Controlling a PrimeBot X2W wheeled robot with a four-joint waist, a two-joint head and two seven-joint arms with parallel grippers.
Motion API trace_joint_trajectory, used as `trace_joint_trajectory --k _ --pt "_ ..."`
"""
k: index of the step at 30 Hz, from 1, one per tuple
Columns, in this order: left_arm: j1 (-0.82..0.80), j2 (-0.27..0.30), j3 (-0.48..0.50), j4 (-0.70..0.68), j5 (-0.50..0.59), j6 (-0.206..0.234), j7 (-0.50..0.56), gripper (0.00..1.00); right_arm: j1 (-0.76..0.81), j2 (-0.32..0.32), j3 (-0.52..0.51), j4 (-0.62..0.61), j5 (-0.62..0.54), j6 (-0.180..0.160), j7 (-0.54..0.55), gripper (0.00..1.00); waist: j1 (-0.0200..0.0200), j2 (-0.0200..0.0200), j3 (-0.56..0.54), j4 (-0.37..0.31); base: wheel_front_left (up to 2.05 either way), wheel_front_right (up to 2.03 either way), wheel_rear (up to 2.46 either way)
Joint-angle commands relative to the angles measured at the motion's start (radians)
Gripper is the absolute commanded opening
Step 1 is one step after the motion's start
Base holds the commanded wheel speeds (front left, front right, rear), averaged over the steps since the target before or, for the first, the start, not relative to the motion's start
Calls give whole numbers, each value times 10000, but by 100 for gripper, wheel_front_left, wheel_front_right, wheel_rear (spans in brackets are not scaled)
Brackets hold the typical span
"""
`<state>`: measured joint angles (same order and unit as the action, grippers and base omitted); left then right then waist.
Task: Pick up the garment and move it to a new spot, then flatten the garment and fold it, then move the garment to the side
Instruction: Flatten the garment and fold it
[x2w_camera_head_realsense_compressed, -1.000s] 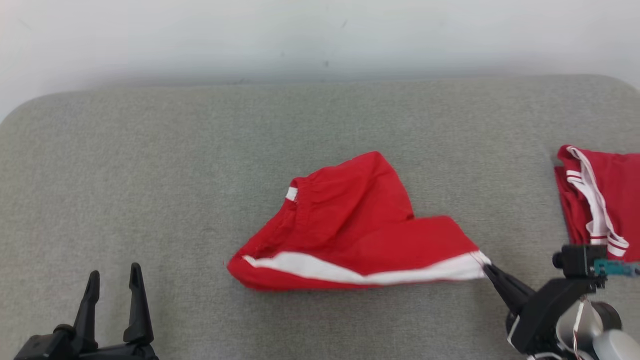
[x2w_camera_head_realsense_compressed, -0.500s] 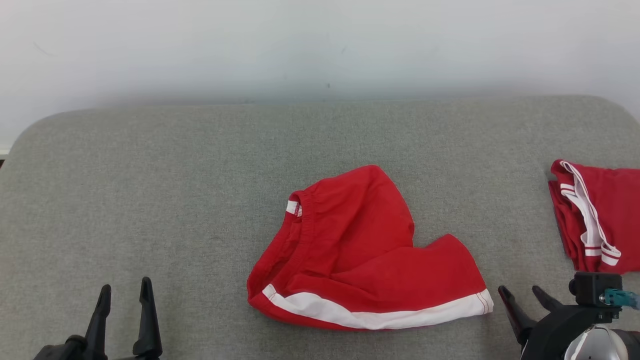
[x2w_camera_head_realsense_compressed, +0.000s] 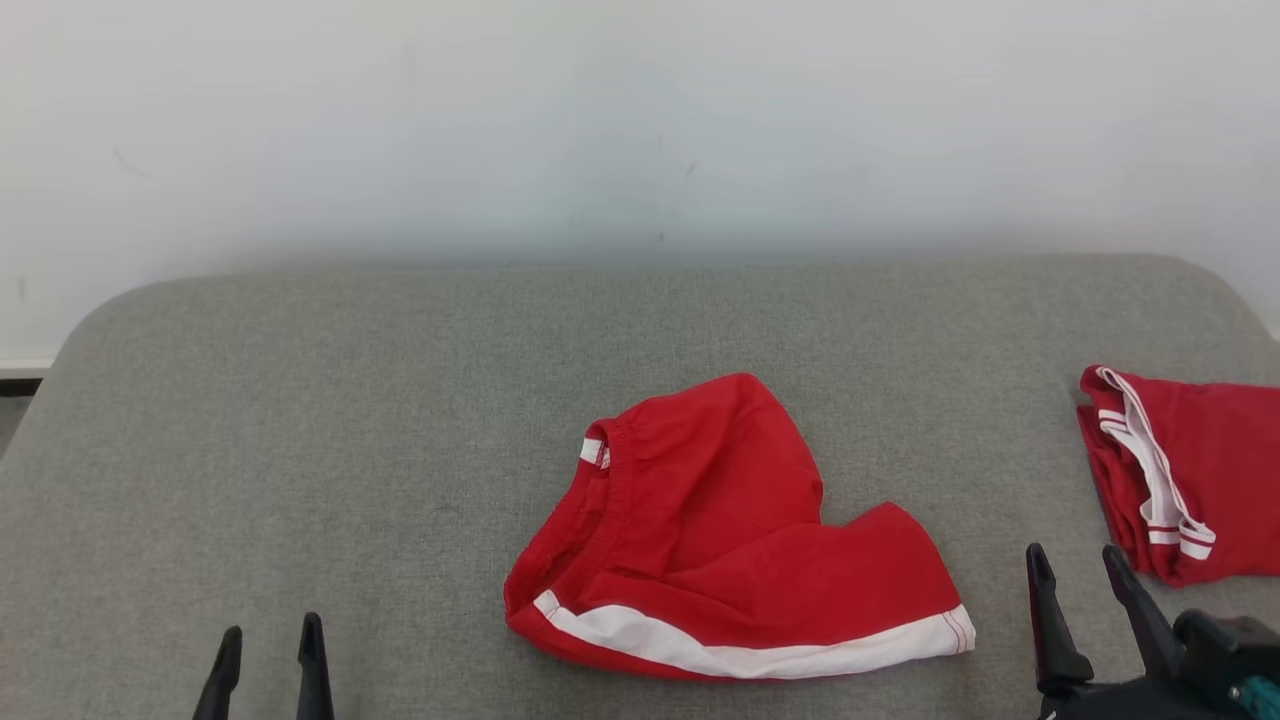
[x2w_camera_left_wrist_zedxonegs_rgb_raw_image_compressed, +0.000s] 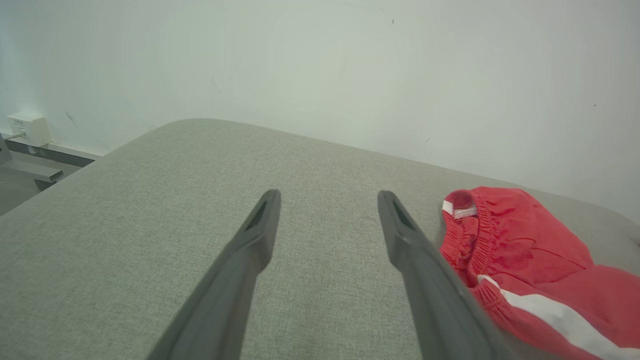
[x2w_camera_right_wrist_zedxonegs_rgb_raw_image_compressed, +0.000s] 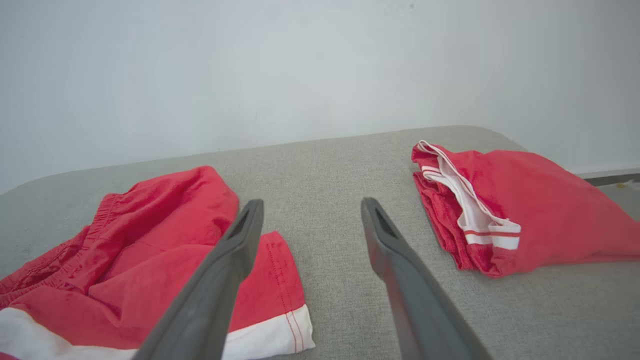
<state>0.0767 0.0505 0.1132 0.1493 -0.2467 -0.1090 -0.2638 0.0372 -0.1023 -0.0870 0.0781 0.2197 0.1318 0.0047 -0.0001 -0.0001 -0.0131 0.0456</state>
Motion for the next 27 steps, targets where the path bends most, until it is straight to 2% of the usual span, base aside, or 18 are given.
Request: trace_joint_trajectory --k 1,4,9,16,27 --pt "191 1 -41 -22 78 -34 -3 100 152 73 14 142 -112 -27 -414 100 1 1 -207 -17 0 0 0" --pt "399 1 -196 -52 221 -94 -3 100 290 -1 -14 616 -321 -27 -1451 100 1 1 -442 -35 0 0 0" --pt "665 27 -463 -19 329 -155 -3 100 320 -3 -82 1128 -718 -27 -2042 100 1 1 -698 -108 0 0 0" --pt "769 68 -879 109 362 -206 -3 100 404 -88 92 1300 -841 -27 -2251 100 1 1 -918 -271 0 0 0" --pt "371 57 -931 501 245 -200 -3 100 268 -229 607 1269 -612 -27 -1994 100 1 1 -1008 -538 0 0 0"
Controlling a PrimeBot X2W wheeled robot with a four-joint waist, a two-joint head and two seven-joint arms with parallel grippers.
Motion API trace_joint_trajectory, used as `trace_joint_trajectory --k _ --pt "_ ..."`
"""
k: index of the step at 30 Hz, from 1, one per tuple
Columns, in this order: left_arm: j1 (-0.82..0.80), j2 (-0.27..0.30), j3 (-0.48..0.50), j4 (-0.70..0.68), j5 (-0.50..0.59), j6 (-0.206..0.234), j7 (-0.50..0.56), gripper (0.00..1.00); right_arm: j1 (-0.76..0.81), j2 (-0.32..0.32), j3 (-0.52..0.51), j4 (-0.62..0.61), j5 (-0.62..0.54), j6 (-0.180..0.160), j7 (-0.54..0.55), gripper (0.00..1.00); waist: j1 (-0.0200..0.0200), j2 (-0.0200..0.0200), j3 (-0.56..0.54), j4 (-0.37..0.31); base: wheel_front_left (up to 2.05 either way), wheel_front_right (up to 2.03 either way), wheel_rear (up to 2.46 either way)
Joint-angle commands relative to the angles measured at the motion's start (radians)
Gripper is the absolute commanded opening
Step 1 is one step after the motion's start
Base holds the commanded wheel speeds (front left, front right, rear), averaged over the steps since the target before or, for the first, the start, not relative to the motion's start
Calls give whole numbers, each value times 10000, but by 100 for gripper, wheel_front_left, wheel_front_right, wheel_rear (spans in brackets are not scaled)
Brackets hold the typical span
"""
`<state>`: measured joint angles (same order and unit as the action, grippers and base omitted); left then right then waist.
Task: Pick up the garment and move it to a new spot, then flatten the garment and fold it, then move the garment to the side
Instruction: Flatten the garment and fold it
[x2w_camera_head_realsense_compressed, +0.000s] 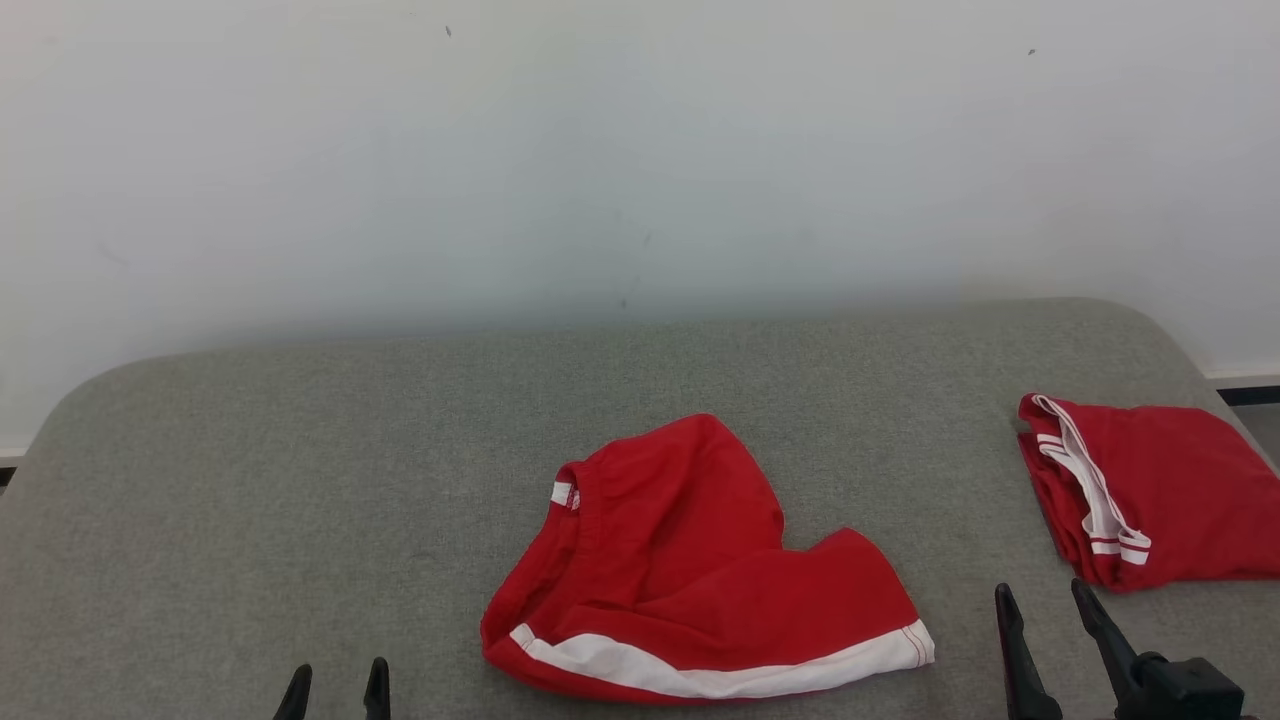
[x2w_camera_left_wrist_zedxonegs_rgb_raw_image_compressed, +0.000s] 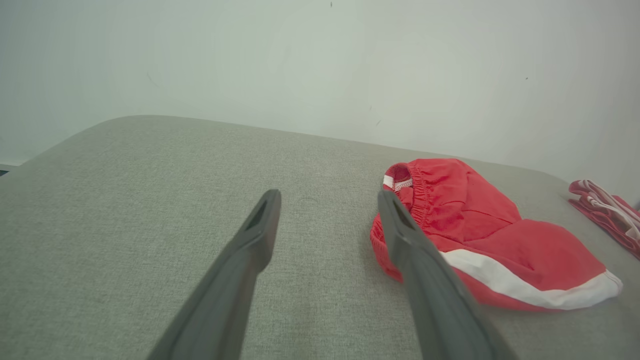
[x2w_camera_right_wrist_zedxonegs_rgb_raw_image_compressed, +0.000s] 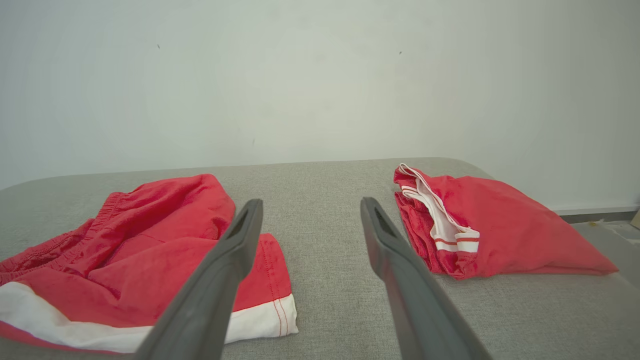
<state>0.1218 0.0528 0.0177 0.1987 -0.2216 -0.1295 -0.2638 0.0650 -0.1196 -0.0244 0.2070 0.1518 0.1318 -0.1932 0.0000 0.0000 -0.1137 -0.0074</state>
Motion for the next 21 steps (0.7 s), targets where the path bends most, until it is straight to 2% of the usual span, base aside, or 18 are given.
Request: trace_joint_trajectory --k 1,6,21 --pt "-132 34 44 40 -24 4 -3 100 -39 -73 51 -29 84 -27 38 100 0 0 -3 -28 0 0 0" --pt "-304 61 42 169 -51 0 -3 100 -187 -170 322 -11 196 -27 222 100 0 0 23 -66 0 0 0" --pt "-404 165 -90 300 -188 0 -3 100 -221 -15 276 128 329 -27 225 100 0 0 257 16 0 0 0"
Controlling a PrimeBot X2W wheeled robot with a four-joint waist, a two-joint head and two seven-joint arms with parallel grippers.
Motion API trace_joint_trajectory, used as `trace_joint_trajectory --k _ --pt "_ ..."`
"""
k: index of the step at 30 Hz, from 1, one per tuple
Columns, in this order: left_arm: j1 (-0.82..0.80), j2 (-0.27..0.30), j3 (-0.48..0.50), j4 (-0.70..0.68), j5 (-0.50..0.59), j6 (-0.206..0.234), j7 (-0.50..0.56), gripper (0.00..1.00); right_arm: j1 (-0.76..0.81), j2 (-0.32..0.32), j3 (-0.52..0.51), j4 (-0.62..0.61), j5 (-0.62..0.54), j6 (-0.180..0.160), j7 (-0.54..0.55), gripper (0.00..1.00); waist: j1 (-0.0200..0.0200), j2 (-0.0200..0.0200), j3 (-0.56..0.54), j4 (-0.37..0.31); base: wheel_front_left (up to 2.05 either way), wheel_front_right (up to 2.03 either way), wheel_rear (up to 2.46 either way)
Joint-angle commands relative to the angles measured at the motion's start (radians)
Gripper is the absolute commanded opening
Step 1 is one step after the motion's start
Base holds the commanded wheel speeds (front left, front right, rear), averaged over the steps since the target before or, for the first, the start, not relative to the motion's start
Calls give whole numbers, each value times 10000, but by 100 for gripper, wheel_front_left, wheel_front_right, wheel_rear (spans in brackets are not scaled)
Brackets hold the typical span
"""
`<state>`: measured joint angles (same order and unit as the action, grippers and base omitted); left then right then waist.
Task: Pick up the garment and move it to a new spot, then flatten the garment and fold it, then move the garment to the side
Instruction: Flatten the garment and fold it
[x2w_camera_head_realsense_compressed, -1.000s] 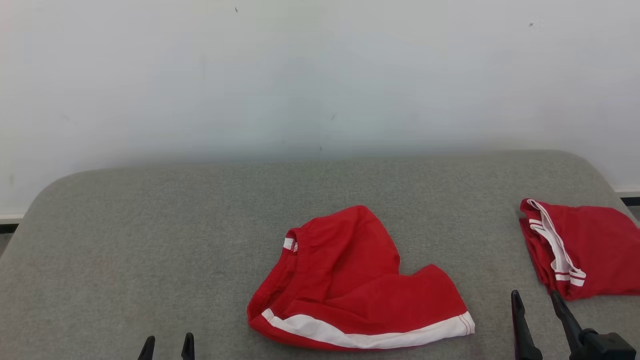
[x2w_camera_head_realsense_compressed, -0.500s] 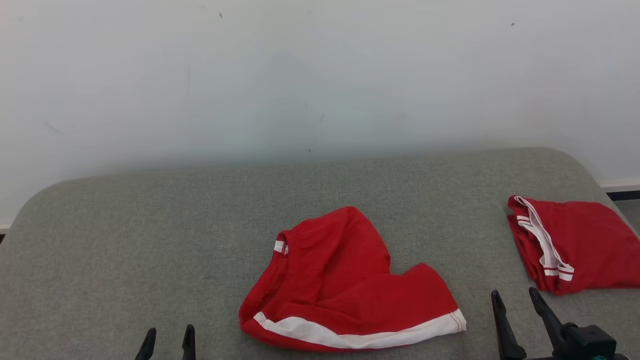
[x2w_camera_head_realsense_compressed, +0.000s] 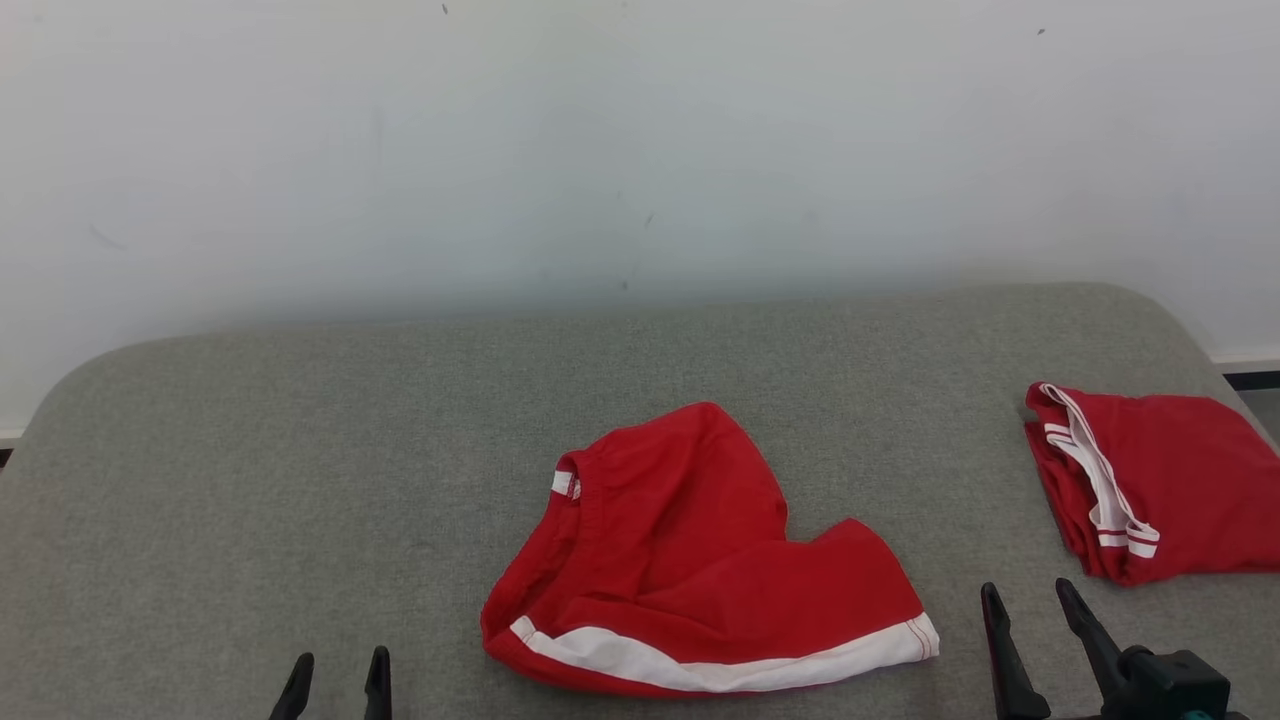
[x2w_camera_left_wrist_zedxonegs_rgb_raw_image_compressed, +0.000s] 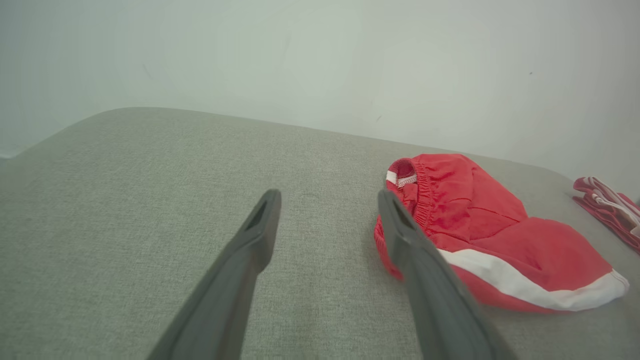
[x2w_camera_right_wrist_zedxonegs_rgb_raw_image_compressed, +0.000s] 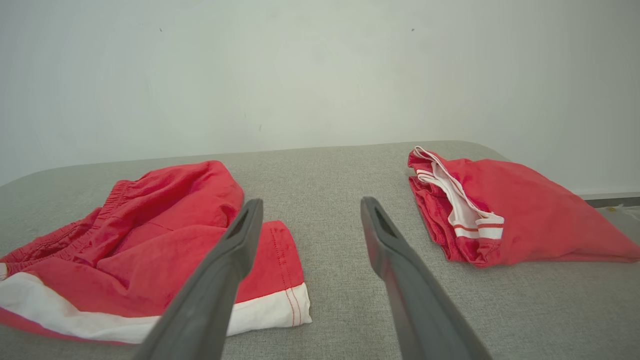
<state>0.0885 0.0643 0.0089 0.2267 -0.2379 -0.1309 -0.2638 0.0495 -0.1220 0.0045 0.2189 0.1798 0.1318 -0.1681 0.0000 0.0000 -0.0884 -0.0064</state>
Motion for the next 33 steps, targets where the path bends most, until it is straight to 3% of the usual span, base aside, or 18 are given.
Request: trace_joint_trajectory --k 1,6,11,17,21,26,33 --pt "-94 49 -27 46 -64 13 -3 100 -62 18 -27 17 41 -27 -10 100 0 0 14 9 0 0 0" --pt "-297 131 -453 296 -304 12 -3 100 -45 50 -127 66 57 -27 275 100 0 0 75 38 0 0 0" --pt "-1124 471 -2018 770 -874 12 614 100 -264 -179 -71 149 245 -27 749 100 0 0 217 108 0 0 0" --pt "-2633 769 -3877 1423 -1396 12 2637 100 -698 -547 244 953 478 -27 2619 100 0 0 533 134 0 0 0" --pt "-3496 801 -4288 2012 -1514 146 4188 100 -1077 -791 480 1503 632 -27 3745 100 0 0 721 104 0 0 0" --pt "-4115 866 -4436 2326 -1365 434 5274 100 -1420 -936 593 1735 759 -27 4221 100 0 0 886 74 0 0 0" --pt "-4774 1260 -5068 2553 -1263 190 6775 100 -1780 -1000 788 1835 869 -27 4252 100 0 0 1148 75 0 0 0"
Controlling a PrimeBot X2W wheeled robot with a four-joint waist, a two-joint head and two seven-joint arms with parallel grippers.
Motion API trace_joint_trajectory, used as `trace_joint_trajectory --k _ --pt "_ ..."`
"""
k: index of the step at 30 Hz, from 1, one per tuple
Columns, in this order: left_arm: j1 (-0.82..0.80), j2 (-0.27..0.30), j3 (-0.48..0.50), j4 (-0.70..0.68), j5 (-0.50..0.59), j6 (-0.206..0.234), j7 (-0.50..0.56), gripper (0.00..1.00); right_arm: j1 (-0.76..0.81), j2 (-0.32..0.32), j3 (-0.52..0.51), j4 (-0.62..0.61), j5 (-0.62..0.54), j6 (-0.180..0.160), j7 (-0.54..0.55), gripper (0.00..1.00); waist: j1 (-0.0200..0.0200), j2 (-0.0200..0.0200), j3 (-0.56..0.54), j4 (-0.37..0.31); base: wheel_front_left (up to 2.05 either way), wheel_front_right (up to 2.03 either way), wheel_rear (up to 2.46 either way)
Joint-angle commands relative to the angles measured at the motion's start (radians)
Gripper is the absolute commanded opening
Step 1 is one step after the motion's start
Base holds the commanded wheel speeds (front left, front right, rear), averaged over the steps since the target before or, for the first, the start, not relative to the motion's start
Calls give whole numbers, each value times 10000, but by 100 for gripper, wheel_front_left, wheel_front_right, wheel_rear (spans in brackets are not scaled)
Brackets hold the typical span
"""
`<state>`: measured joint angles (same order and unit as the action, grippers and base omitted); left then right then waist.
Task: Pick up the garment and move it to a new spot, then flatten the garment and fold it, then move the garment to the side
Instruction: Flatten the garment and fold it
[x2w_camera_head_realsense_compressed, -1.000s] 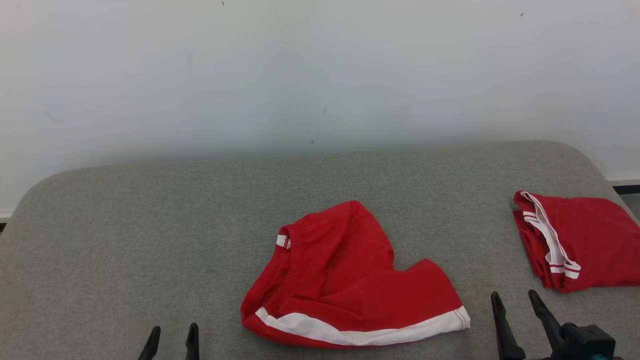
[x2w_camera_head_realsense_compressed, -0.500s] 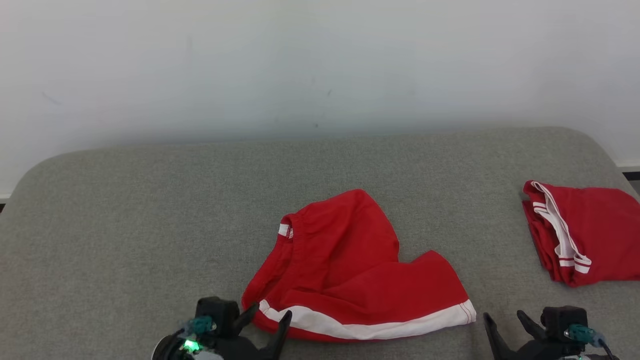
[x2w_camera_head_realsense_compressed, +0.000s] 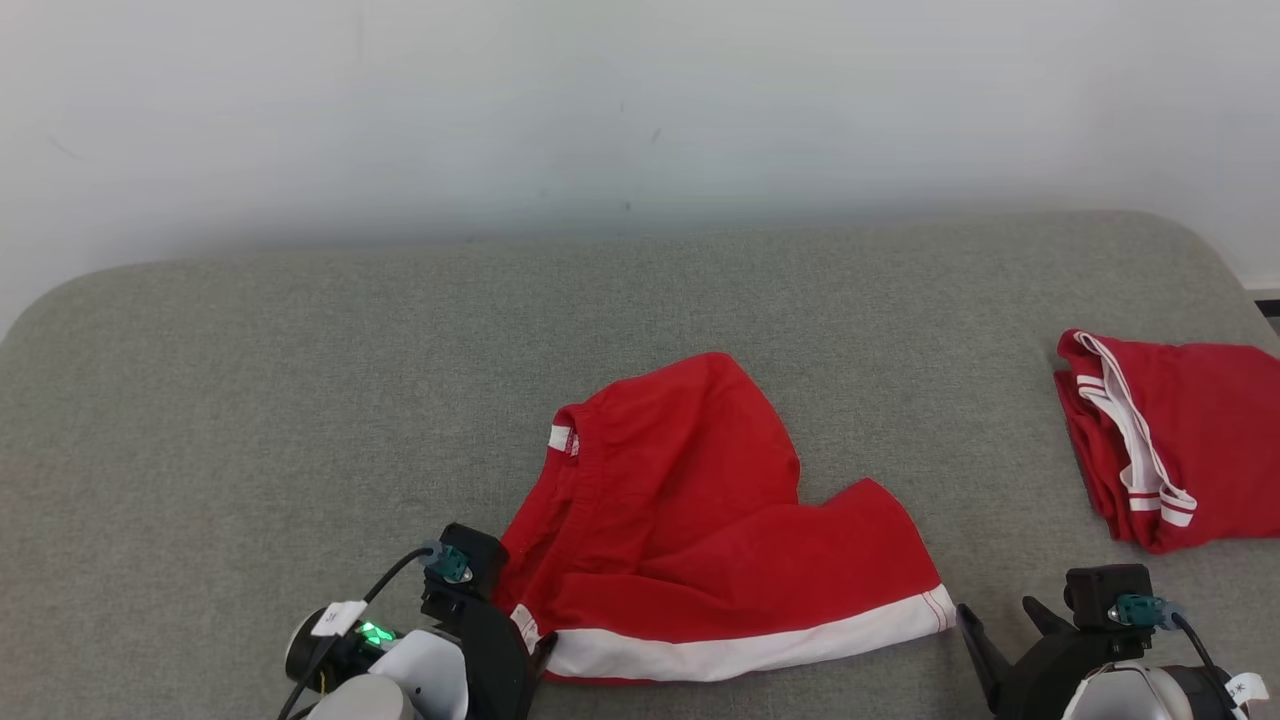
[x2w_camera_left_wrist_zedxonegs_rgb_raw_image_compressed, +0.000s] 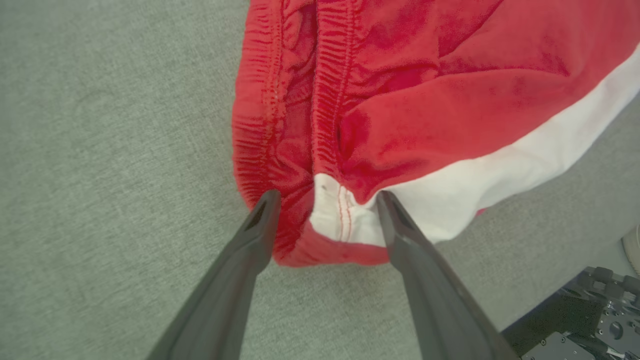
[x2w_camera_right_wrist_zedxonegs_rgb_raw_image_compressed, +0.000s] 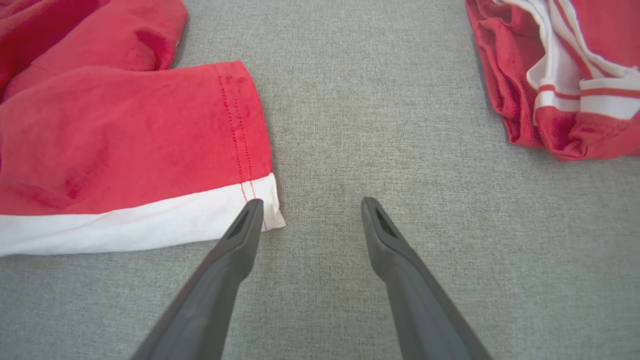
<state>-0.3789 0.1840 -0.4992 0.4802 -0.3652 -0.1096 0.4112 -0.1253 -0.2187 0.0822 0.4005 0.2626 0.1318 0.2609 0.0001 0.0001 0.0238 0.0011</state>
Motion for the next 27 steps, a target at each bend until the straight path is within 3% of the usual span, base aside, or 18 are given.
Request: trace_joint_trajectory --k 1,4,5,6,7,8,13,20,27 --pt "-143 113 -71 56 -30 -39 215 100 -62 -36 43 24 63 -27 -49 100 -1 -1 44 0 0 0 0" --pt "-243 198 -154 75 -233 -95 569 100 -139 -49 133 27 142 -27 -85 100 -1 -1 91 -13 0 0 0" --pt "-262 241 -162 73 -293 -107 632 63 -154 -50 157 31 149 -27 -108 100 -1 -1 109 -19 0 0 0" --pt "-270 263 -165 55 -332 -111 673 41 -168 -47 181 30 156 -27 -133 100 -1 -1 128 -26 0 0 0" --pt "-255 273 -193 33 -360 -97 710 4 -180 -49 211 31 180 -27 -154 100 -1 -1 148 -34 0 0 0" --pt "-232 268 -209 13 -369 -107 704 0 -184 -55 251 33 209 -27 -159 100 -1 -1 167 -38 0 0 0" --pt "-180 221 -334 -50 -371 -104 580 0 -235 -183 628 -119 429 -27 -58 100 -1 -1 299 38 0 0 0" --pt "-286 -34 -479 31 -176 280 66 0 98 -696 676 -367 692 -27 -181 100 -1 -1 507 329 0 0 0" --pt "-427 -164 -457 152 -287 334 -237 0 -239 -533 762 -228 559 -27 -526 100 -1 -1 688 382 0 0 0"
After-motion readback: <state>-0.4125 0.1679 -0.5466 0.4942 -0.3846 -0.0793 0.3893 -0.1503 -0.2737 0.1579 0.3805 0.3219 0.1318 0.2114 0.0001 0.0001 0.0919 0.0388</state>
